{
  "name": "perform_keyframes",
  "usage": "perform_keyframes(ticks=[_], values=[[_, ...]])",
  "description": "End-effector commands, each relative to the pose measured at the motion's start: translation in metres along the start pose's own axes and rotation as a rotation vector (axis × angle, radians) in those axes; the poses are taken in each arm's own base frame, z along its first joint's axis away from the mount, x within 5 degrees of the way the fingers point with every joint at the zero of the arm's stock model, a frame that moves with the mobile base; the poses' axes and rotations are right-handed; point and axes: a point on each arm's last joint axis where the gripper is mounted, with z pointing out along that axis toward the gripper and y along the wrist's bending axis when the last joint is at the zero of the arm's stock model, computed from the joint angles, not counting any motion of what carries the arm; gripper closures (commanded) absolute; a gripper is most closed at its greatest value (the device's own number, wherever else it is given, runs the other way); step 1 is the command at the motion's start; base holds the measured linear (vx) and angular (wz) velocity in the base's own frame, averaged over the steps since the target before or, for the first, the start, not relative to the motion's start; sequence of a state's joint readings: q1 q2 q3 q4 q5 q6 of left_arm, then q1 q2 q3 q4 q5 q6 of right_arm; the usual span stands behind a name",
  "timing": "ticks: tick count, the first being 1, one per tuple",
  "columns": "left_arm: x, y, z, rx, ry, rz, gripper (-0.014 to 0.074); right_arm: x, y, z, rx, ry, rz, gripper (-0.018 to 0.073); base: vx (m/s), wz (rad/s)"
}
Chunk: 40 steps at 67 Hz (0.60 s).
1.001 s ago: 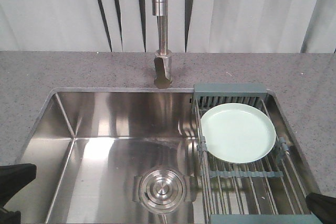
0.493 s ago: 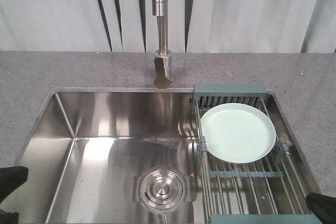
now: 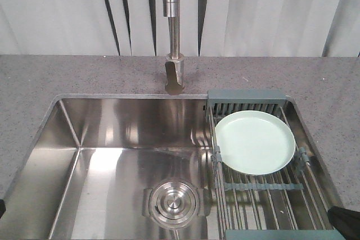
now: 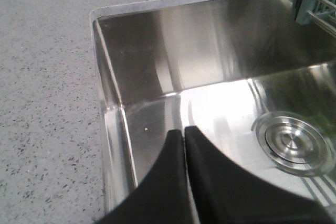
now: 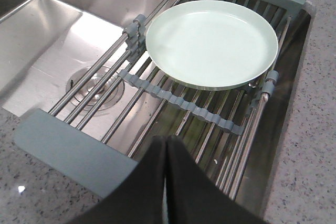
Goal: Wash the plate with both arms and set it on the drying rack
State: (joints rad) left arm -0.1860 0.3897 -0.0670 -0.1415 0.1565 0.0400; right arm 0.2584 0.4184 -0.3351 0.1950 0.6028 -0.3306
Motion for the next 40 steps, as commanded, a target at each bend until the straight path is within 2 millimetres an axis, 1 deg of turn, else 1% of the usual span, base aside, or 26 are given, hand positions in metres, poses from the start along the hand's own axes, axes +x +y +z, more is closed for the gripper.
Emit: perform_keyframes(ticks=[1,6,14,24,34,40], values=[[-0.001,0.002,-0.005,-0.009,-0.200,-0.002,0.0603,-0.013,-0.003,-0.004,0.026,-0.079,-0.007,0.0564,0.00,0.00],[0.003,0.004,-0.009,-0.026,-0.211,0.019,0.0603,-0.013,-0.003,-0.004,0.026,-0.078,-0.007,0.0564,0.00,0.00],[-0.001,0.008,-0.017,-0.099,-0.280,0.068,0.0603,-0.013,-0.003,-0.004,0.025,-0.077,-0.007,0.0564,0.00,0.00],[-0.002,0.011,-0.026,-0.150,-0.373,0.060,0.0603,-0.013,-0.003,-0.004,0.024,-0.075,-0.007,0.0564,0.00,0.00],[-0.007,0.010,-0.038,-0.178,-0.508,0.069,0.0603,-0.013,-0.003,-0.004,0.024,-0.075,-0.007,0.0564,0.00,0.00],[-0.008,0.012,-0.040,-0.207,-0.528,0.061,0.0603,-0.012,-0.003,-0.004,0.024,-0.072,-0.007,0.0564,0.00,0.00]])
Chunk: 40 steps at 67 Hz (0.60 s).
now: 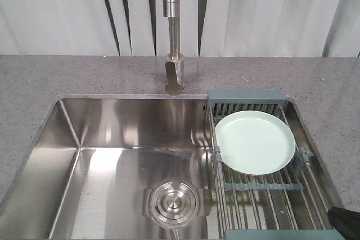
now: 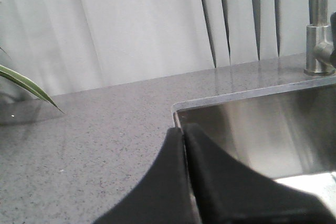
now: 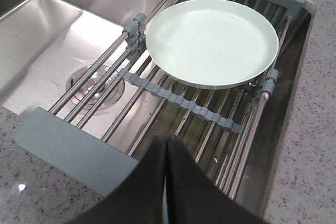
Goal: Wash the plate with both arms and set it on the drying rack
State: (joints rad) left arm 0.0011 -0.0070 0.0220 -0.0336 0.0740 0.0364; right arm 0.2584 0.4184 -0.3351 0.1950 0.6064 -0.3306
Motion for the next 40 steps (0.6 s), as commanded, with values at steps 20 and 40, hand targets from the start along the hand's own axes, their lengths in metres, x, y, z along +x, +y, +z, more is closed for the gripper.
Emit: perform_keyframes(ticks=[20,40], values=[[-0.0162,0.0043,-0.0034,-0.075,-0.130,-0.033,0.0603,-0.0128,-0.0028,-0.0039,0.025,-0.075,-0.007,0.0564,0.00,0.00],[-0.0161,0.0043,-0.0033,-0.075,-0.129,-0.033,0.0603,-0.0128,-0.0029,-0.0039,0.025,-0.076,-0.007,0.0564,0.00,0.00]])
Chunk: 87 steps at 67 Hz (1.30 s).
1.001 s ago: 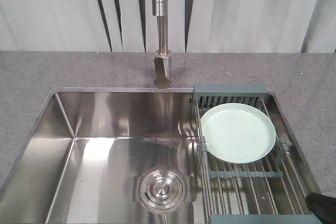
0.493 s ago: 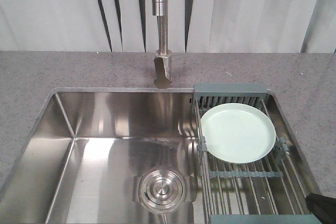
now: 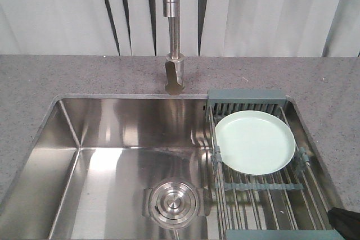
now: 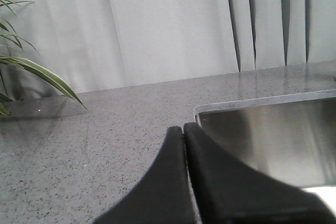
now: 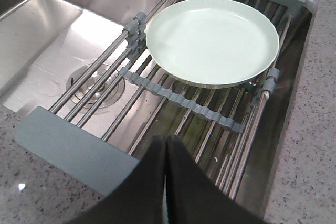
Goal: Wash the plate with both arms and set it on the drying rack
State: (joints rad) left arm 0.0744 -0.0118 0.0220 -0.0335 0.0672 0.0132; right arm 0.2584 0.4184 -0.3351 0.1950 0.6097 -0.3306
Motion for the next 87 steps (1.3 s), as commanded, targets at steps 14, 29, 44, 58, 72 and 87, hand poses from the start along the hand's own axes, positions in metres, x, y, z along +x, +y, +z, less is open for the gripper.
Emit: perform_keyframes(ticks=[14,29,44,58,72,87], values=[[-0.015,0.000,-0.003,-0.001,-0.116,-0.015,0.0603,-0.013,-0.003,-0.004,0.026,-0.078,-0.007,0.0564,0.00,0.00],[-0.015,0.000,-0.003,-0.001,-0.116,-0.015,0.0603,-0.013,-0.003,-0.004,0.026,-0.078,-0.007,0.0564,0.00,0.00],[-0.015,0.000,-0.003,-0.001,-0.116,-0.015,0.0603,-0.014,-0.003,-0.006,0.026,-0.096,-0.001,0.0564,0.00,0.00],[-0.015,0.000,-0.003,-0.001,-0.116,-0.015,0.0603,-0.015,-0.001,-0.027,0.051,-0.257,0.042,0.0564,0.00,0.00],[-0.015,0.000,-0.003,-0.001,-0.116,-0.015,0.0603,-0.010,-0.012,-0.038,0.219,-0.300,0.173,0.0564,0.00,0.00],[-0.015,0.000,-0.003,-0.001,-0.116,-0.015,0.0603,0.005,-0.013,-0.031,0.266,-0.386,0.167,0.0564,0.00,0.00]])
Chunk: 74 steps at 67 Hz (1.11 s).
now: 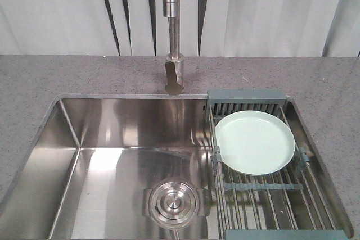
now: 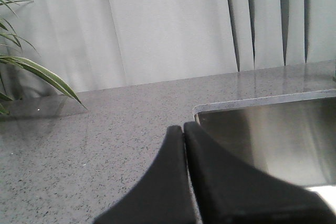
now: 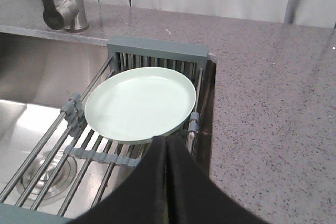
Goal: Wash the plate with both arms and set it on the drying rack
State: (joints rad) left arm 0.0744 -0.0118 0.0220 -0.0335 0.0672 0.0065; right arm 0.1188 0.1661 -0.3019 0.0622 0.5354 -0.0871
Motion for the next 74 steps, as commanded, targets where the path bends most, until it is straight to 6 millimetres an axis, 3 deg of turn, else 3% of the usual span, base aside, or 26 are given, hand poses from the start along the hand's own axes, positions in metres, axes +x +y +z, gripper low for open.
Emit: perform_keyframes(ticks=[1,9,24,74], values=[[-0.015,0.000,-0.003,0.000,-0.116,-0.008,0.0603,-0.001,-0.001,0.004,0.021,-0.130,0.008,0.0564,0.00,0.00],[-0.015,0.000,-0.003,0.000,-0.116,-0.008,0.0603,0.022,-0.002,0.014,0.026,-0.232,0.060,0.0564,0.00,0.00],[-0.015,0.000,-0.003,0.000,-0.116,-0.008,0.0603,0.047,-0.002,0.018,0.034,-0.404,0.092,0.0564,0.00,0.00],[-0.015,0.000,-0.003,0.000,-0.116,-0.008,0.0603,0.046,-0.003,0.016,0.035,-0.435,0.088,0.0564,0.00,0.00]])
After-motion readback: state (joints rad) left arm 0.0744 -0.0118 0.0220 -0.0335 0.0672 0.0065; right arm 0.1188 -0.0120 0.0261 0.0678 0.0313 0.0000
